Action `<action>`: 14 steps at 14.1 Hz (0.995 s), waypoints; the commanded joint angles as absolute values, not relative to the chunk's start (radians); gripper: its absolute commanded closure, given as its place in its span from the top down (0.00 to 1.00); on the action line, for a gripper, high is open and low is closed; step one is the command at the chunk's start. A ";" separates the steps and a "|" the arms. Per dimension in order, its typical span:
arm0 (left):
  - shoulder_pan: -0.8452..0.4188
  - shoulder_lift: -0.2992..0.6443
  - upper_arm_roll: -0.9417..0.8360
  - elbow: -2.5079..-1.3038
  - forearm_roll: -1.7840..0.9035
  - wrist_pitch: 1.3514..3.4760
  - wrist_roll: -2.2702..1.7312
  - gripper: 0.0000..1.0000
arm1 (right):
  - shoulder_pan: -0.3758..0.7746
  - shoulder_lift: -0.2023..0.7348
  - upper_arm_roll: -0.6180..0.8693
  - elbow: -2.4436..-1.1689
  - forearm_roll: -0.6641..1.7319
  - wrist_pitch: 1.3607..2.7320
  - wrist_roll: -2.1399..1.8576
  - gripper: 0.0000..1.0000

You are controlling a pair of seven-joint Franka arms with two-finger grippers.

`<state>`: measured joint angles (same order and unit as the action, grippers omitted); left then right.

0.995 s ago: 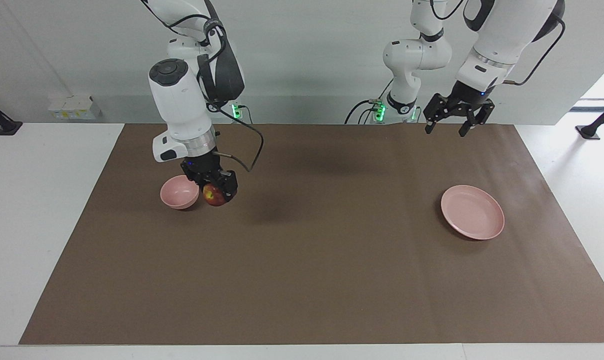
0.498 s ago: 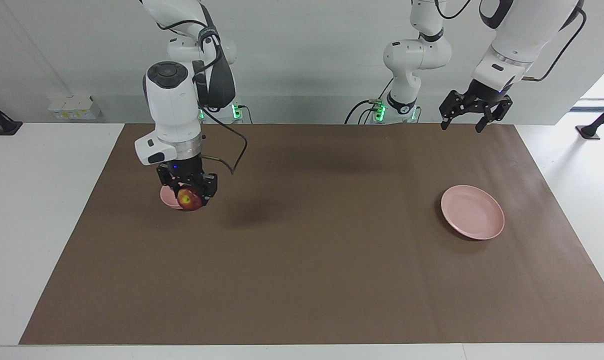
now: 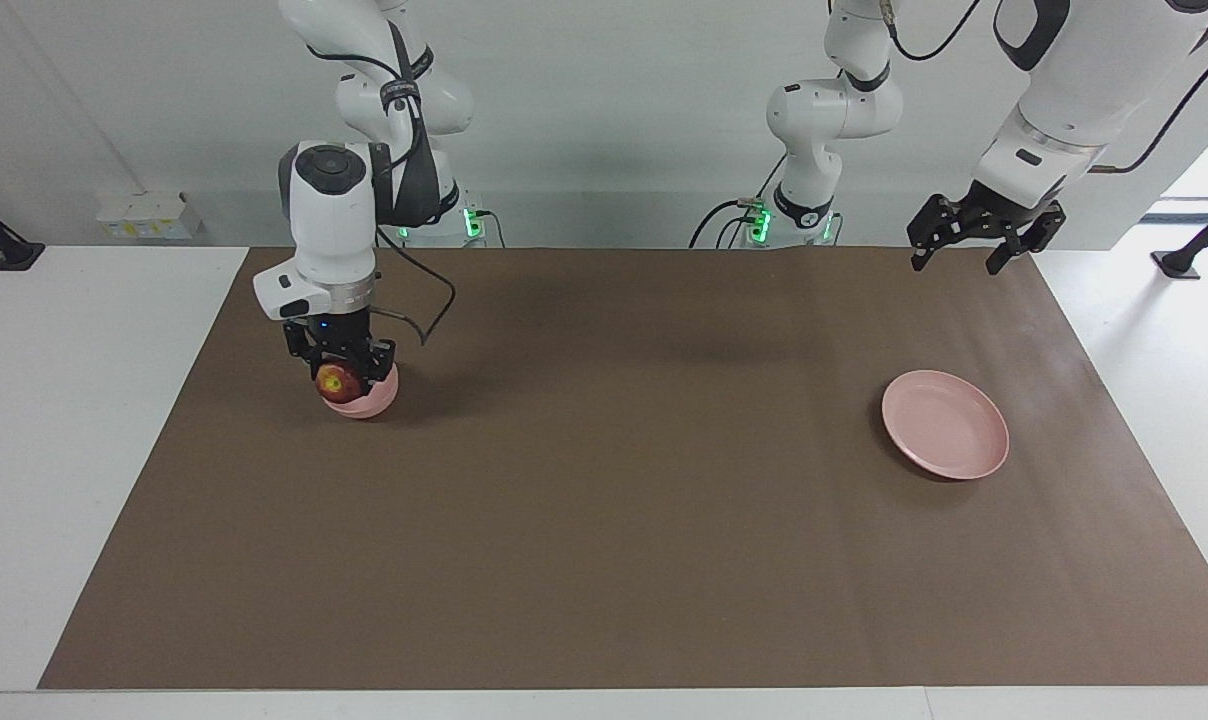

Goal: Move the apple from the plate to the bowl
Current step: 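Carry the apple over the bowl while the left gripper withdraws, then lower the apple into the bowl and open the right gripper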

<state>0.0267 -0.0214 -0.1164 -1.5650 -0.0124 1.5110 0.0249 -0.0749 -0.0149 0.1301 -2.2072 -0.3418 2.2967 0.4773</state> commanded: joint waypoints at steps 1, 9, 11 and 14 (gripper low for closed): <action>0.040 -0.023 -0.109 -1.537 -0.001 1.509 0.095 1.00 | -0.121 -0.052 0.141 -2.325 -0.367 2.403 0.495 0.08; 0.063 -0.043 -0.094 -1.536 -0.107 1.487 0.089 1.00 | -0.138 -0.034 0.146 -2.372 -0.365 2.485 0.528 1.00; 0.061 -0.064 -0.074 -1.529 -0.104 1.456 0.089 1.00 | -0.127 -0.035 0.149 -2.318 -0.350 2.410 0.517 1.00; 0.049 -0.077 -0.078 -1.532 -0.054 1.439 0.087 1.00 | -0.098 -0.034 0.150 -2.209 -0.269 2.261 0.451 1.00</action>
<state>0.0486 -0.0600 -0.0721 -1.5375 -0.0826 1.4734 0.0762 -0.1144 -0.0266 0.1447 -2.2775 -0.3293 2.3451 0.5004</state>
